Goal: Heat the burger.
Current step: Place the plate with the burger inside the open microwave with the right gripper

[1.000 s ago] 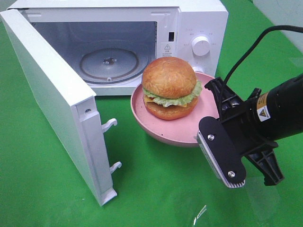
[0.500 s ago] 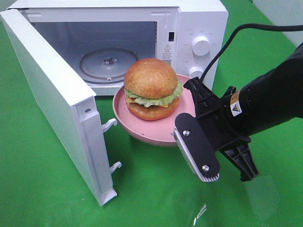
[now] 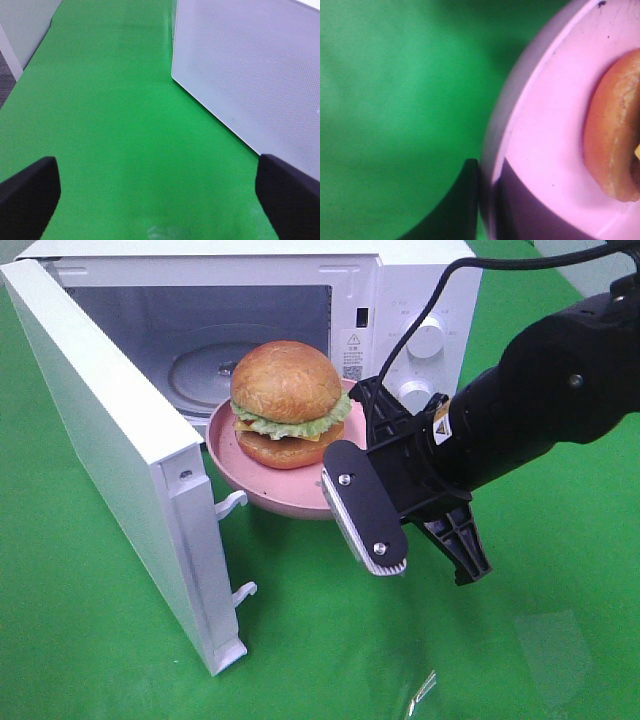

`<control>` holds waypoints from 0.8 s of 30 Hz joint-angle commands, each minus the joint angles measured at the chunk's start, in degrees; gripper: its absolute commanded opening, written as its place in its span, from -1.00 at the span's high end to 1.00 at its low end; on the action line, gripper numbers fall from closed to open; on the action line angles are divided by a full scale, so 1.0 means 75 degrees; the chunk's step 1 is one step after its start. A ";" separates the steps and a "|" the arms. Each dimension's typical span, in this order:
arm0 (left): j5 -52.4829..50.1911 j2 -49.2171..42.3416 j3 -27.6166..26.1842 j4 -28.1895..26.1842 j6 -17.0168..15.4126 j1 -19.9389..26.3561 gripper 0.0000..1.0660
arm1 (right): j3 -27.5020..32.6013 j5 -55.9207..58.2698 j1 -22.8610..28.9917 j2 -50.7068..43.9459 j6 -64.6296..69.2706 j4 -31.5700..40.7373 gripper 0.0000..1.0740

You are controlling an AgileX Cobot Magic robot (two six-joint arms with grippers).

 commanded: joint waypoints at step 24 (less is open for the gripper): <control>-0.0061 -0.0153 0.0023 -0.0053 -0.0023 0.0008 -0.83 | -0.2536 -0.0038 0.0000 0.1811 0.0405 -0.0046 1.00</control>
